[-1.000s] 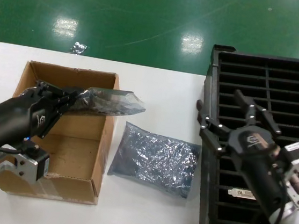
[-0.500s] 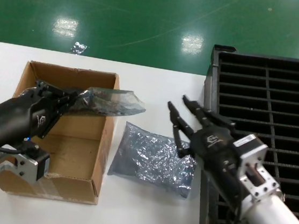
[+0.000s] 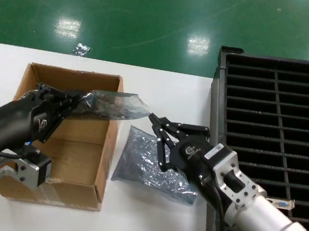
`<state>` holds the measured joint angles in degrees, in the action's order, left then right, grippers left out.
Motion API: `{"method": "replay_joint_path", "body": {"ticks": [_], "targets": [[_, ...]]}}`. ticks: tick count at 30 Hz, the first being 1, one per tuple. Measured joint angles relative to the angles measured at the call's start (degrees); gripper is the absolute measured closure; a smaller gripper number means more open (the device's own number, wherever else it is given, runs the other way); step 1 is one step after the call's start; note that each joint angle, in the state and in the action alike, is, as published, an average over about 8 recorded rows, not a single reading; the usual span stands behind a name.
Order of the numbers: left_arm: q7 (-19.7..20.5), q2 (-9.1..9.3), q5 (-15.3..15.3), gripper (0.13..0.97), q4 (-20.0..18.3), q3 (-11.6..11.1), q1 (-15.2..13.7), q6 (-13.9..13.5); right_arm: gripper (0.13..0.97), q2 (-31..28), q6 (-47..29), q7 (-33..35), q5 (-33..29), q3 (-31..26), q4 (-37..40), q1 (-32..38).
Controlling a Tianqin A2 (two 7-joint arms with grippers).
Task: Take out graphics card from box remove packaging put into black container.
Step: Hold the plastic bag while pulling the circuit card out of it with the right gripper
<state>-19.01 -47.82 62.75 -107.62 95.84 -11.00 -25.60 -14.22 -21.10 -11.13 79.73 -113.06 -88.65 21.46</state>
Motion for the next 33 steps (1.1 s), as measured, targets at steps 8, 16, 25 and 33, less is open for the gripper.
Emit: {"method": "replay_joint_path", "body": {"ticks": [8, 16, 25, 33], "targets": [[0.0, 0.0, 0.0, 0.958, 0.0, 0.0, 0.0, 0.0, 0.956, 1.4, -3.13, 8.48, 6.29, -0.22, 4.8, 4.56], [0.0, 0.0, 0.0, 0.958, 0.0, 0.0, 0.0, 0.0, 0.962, 4.51, -5.59, 14.86, 11.44, 0.57, 11.55, 9.31], [0.0, 0.0, 0.0, 0.958, 0.0, 0.0, 0.0, 0.0, 0.962, 4.63, -6.75, 17.54, 12.92, -0.04, 12.35, 9.0], [0.0, 0.0, 0.0, 0.958, 0.0, 0.0, 0.0, 0.0, 0.962, 3.76, -8.72, 18.97, 13.39, -0.92, 12.96, 9.59]]}}
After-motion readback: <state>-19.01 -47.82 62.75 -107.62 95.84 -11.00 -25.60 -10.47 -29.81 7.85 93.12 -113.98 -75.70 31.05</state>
